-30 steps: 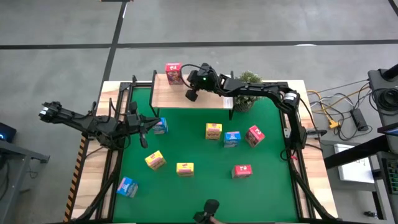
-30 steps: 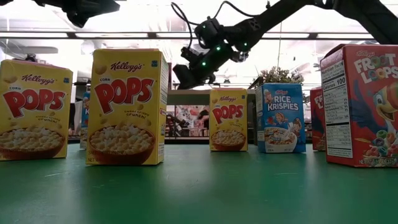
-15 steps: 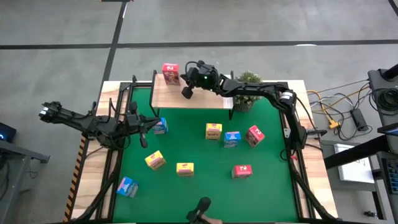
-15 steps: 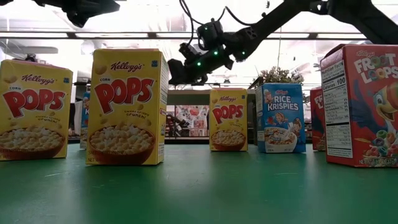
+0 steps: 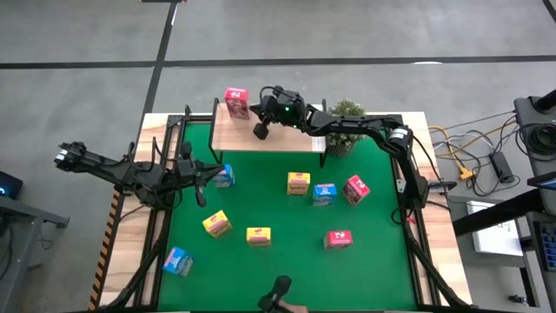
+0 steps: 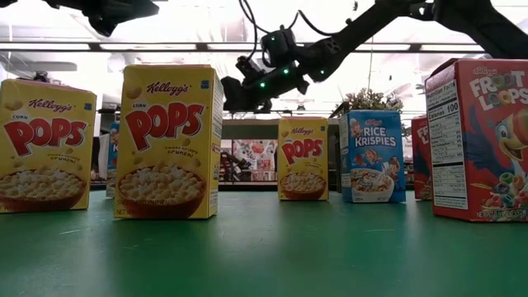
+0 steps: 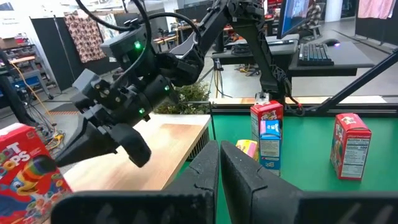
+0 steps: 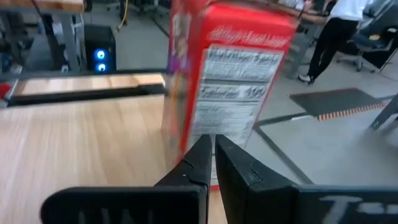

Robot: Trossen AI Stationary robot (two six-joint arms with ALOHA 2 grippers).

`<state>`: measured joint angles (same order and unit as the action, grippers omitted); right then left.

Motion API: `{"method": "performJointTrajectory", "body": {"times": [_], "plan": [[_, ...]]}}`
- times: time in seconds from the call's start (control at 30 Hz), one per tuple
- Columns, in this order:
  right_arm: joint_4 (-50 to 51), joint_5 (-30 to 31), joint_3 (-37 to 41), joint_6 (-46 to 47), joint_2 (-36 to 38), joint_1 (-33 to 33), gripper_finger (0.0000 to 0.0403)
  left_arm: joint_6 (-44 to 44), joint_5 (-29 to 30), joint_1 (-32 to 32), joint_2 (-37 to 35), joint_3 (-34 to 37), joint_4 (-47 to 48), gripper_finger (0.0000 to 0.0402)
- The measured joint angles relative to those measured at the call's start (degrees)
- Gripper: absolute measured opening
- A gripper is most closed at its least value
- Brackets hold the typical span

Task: Stack cereal on shelf
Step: Put the top left red cereal box on the shelf

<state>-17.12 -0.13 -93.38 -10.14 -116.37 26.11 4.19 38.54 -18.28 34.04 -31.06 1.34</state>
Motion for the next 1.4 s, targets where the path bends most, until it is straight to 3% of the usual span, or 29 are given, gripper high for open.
{"method": "performJointTrajectory", "body": {"times": [0.27, 0.53, 0.73, 1.07, 1.4], "plan": [[-6.22, 0.18, 0.02, -2.14, -0.08, 0.17, 0.0013, 0.0, 0.01, 0.0, 0.0, 0.0, -0.02, 0.0], [2.28, -0.38, 0.02, -0.34, 1.07, -0.23, 0.0013, -0.2, 0.0, 0.0, 0.0, 0.01, -0.02, 0.0], [3.44, -7.38, 0.07, 0.31, 1.1, -1.52, 0.0013, -0.22, 0.0, 0.0, 0.04, 0.01, 0.0, 0.0], [-5.06, -7.18, 0.07, -1.38, 1.1, 0.02, 0.0013, -0.2, 0.0, 0.0, 0.11, 0.01, -0.02, 0.0], [-2.65, -7.31, 0.07, -0.03, 1.1, 1.31, 0.0013, -0.22, 0.0, 0.0, 0.11, -0.01, -0.02, 0.0]]}}
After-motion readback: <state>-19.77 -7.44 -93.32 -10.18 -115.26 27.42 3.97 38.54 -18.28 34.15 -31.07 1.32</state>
